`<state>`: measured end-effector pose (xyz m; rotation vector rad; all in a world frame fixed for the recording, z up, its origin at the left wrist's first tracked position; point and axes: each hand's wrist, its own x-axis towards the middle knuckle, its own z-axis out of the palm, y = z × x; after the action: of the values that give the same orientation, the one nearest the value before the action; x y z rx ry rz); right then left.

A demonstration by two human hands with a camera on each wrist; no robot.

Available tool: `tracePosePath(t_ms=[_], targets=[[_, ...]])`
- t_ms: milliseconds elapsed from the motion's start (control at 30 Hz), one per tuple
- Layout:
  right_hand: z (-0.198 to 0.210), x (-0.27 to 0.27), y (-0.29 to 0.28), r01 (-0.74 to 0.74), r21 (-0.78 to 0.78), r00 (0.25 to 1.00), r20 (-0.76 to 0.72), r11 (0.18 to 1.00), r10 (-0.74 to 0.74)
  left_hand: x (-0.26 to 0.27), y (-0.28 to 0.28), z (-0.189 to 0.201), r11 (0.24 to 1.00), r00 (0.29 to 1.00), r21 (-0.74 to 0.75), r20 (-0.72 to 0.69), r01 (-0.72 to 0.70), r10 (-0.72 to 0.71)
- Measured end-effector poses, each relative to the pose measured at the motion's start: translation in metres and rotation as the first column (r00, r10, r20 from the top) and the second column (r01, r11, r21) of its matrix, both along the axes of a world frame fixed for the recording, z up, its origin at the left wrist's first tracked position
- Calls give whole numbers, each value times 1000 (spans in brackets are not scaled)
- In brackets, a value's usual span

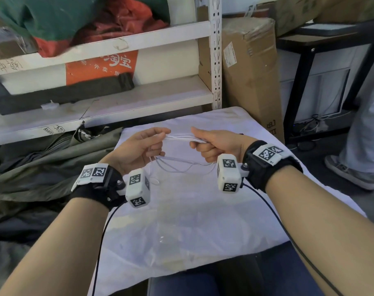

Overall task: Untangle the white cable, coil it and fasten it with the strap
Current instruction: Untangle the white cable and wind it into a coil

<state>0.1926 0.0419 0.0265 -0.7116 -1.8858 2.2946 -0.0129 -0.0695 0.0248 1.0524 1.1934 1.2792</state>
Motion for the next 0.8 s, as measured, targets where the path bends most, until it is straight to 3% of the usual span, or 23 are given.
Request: tracePosePath(t_ms=[167,300,433,533,600,667,733,800], targets=[[6,-6,-10,-168,111,983,94,979,158,-2,4,-4,996,995,23,-40,-87,88],[7,-4,-8,-204,20,978,51,979,202,1,5,-8,992,957,31,-261,-121,125],[7,2,-6,-174,-230,971,-202,958,127,8,6,-6,990,897,74,-420,-120,140],[7,-2,1,-330,-439,861,-503,835,76,15,8,-6,979,880,109,-431,-170,201],[7,-2,8,-407,-530,776,-630,744,-25,13,9,-8,976,846,99,-487,-191,215],[12,2,18,-366,-607,699,-680,706,-223,6,7,-13,981,756,53,-629,-189,180],[18,7,28,-226,-696,614,-645,681,-455,-6,2,-20,979,650,19,-745,-203,150],[12,12,44,-59,-825,499,-512,561,-700,-18,-3,-25,974,566,-5,-815,-226,127]])
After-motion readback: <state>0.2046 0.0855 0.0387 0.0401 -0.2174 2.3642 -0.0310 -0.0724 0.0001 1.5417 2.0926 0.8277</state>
